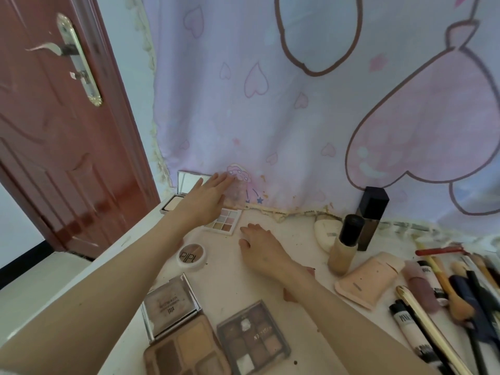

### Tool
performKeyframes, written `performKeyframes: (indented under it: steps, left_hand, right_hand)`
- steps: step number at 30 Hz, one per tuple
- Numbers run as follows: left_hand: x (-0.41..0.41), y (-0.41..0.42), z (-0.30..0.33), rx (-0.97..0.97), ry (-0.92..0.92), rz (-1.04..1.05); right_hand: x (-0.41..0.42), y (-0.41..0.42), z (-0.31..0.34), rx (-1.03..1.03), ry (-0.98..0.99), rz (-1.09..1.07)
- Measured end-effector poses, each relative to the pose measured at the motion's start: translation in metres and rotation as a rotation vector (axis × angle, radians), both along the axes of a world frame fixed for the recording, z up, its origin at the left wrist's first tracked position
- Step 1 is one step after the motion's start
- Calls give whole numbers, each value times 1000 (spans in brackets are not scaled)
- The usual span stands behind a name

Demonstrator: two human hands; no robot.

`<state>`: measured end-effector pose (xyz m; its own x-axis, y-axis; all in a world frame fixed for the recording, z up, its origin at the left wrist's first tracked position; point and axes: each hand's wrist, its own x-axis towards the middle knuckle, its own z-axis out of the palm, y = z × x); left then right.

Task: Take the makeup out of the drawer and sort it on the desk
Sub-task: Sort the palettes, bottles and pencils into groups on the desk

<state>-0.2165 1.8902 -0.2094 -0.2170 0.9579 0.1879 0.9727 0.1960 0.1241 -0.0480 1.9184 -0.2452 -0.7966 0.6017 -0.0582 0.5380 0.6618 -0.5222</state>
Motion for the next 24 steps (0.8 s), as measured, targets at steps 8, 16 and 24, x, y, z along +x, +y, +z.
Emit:
performKeyframes:
  steps: [8, 16, 24]
  left_hand:
    - [65, -53, -4, 22, -243, -42]
    - [121, -112, -31, 39, -340, -45]
    - [143, -136, -32, 265, -411, -34]
  right_hand:
    - [73, -51, 21, 14, 192, 118]
    - [123, -76, 11, 63, -50, 394]
    - [129, -67, -2, 100, 181, 256]
